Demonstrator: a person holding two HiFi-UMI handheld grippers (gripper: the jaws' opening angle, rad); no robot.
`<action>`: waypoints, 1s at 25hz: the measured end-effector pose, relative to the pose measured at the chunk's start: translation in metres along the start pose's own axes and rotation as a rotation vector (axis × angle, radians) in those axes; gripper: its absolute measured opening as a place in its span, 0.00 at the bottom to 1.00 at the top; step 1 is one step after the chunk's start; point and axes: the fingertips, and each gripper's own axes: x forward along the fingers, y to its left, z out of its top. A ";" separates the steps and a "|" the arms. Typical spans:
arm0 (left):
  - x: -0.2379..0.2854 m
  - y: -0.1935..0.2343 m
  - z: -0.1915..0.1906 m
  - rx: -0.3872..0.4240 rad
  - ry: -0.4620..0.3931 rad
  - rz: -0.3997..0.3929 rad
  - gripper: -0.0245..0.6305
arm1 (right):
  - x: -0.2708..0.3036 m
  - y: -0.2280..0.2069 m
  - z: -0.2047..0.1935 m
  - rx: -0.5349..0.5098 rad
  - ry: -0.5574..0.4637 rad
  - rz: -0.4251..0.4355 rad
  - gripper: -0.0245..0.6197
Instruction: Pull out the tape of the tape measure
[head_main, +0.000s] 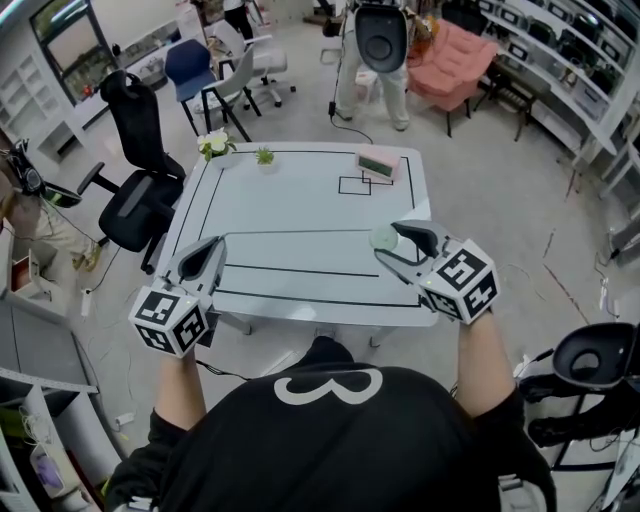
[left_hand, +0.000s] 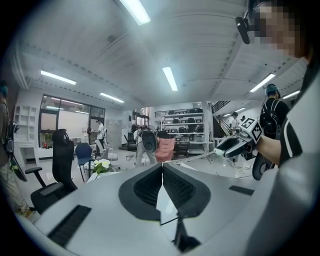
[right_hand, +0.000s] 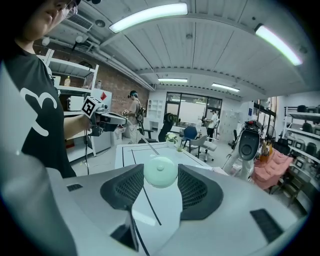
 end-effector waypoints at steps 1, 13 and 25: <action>0.000 0.005 -0.001 -0.008 0.000 0.014 0.05 | 0.001 -0.002 0.000 0.002 0.000 -0.003 0.38; 0.019 0.025 -0.010 -0.057 0.016 0.020 0.05 | 0.028 -0.015 0.003 0.009 0.010 0.014 0.38; 0.047 0.042 -0.013 -0.066 0.036 0.009 0.05 | 0.057 -0.032 0.007 0.008 0.011 0.021 0.38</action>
